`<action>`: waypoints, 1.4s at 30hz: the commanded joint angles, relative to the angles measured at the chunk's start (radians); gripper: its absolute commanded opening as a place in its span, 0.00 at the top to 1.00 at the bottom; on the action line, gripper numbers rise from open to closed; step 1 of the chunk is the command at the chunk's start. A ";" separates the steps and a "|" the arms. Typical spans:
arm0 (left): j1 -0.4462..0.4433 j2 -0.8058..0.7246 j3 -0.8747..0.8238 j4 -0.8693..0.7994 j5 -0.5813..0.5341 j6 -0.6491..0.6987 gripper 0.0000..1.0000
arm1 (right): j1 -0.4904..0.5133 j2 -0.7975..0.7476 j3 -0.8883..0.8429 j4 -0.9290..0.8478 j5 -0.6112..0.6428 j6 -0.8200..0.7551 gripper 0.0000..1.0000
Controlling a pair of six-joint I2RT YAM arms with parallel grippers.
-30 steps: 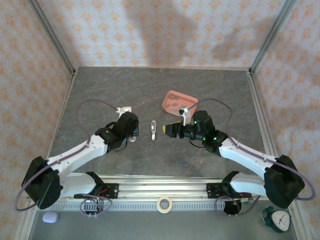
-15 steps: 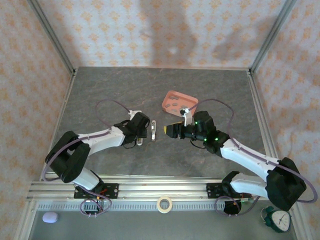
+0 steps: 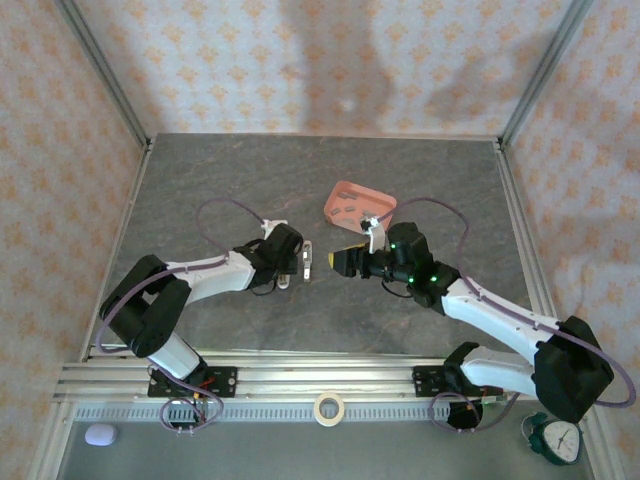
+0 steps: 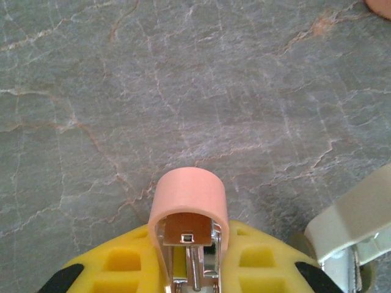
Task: Load the staples into the stapler
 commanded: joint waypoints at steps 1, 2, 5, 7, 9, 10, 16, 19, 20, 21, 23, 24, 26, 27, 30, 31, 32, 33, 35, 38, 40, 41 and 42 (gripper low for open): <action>0.005 0.009 0.033 0.029 -0.032 0.010 0.98 | 0.003 -0.016 -0.007 0.003 0.017 -0.016 0.42; 0.005 0.009 0.033 0.033 -0.029 0.010 0.98 | 0.003 -0.016 -0.007 0.004 0.018 -0.014 0.42; 0.005 0.015 0.034 0.038 -0.029 0.010 0.98 | 0.003 -0.015 -0.007 0.006 0.017 -0.014 0.42; 0.005 0.018 0.032 0.044 -0.030 0.010 0.97 | 0.003 -0.017 -0.007 0.004 0.017 -0.014 0.42; 0.005 0.022 0.032 0.042 -0.030 0.010 0.92 | 0.003 -0.018 -0.008 0.002 0.017 -0.014 0.42; 0.005 0.024 0.031 0.043 -0.030 0.010 0.89 | 0.003 -0.018 -0.009 0.000 0.017 -0.014 0.42; 0.005 0.003 0.014 0.057 -0.037 0.010 0.66 | 0.003 -0.033 -0.010 -0.009 0.024 -0.016 0.42; 0.005 -0.017 0.012 0.049 -0.033 0.010 0.62 | 0.002 -0.039 -0.009 -0.019 0.027 -0.015 0.42; 0.005 -0.025 0.011 0.044 -0.034 0.010 0.61 | 0.003 -0.041 -0.007 -0.022 0.027 -0.018 0.42; 0.005 -0.033 0.013 0.038 -0.037 0.010 0.60 | 0.003 -0.043 -0.005 -0.027 0.028 -0.018 0.42; 0.006 -0.056 0.014 0.017 -0.046 0.010 0.58 | 0.003 -0.047 0.000 -0.040 0.031 -0.019 0.42; 0.005 -0.070 0.015 0.007 -0.051 0.032 0.57 | 0.003 -0.047 0.004 -0.051 0.037 -0.018 0.42; 0.005 -0.104 0.011 -0.012 -0.066 0.037 0.54 | 0.003 -0.048 0.020 -0.088 0.066 -0.016 0.42; 0.005 -0.125 0.008 -0.022 -0.077 0.037 0.53 | 0.001 -0.046 0.033 -0.118 0.084 -0.019 0.41; 0.005 -0.201 -0.003 -0.058 -0.106 0.039 0.46 | -0.002 -0.029 0.087 -0.234 0.146 -0.041 0.41; 0.006 -0.228 -0.007 -0.071 -0.115 0.044 0.43 | -0.003 -0.016 0.111 -0.280 0.162 -0.056 0.41; 0.006 -0.251 -0.012 -0.081 -0.123 0.049 0.39 | -0.005 -0.005 0.132 -0.318 0.176 -0.072 0.41; 0.008 -0.279 -0.018 -0.091 -0.129 0.054 0.34 | -0.010 0.013 0.161 -0.367 0.189 -0.093 0.41; 0.014 -0.325 -0.028 -0.107 -0.128 0.066 0.27 | -0.017 0.054 0.219 -0.452 0.210 -0.135 0.41; 0.040 -0.371 -0.040 -0.128 -0.099 0.079 0.20 | -0.027 0.139 0.322 -0.568 0.236 -0.205 0.41; 0.064 -0.393 -0.049 -0.137 -0.071 0.085 0.18 | -0.041 0.203 0.395 -0.629 0.247 -0.253 0.40; 0.075 -0.400 -0.054 -0.137 -0.059 0.086 0.16 | -0.050 0.232 0.429 -0.654 0.256 -0.270 0.40; 0.088 -0.408 -0.060 -0.136 -0.049 0.087 0.14 | -0.063 0.276 0.472 -0.687 0.266 -0.285 0.40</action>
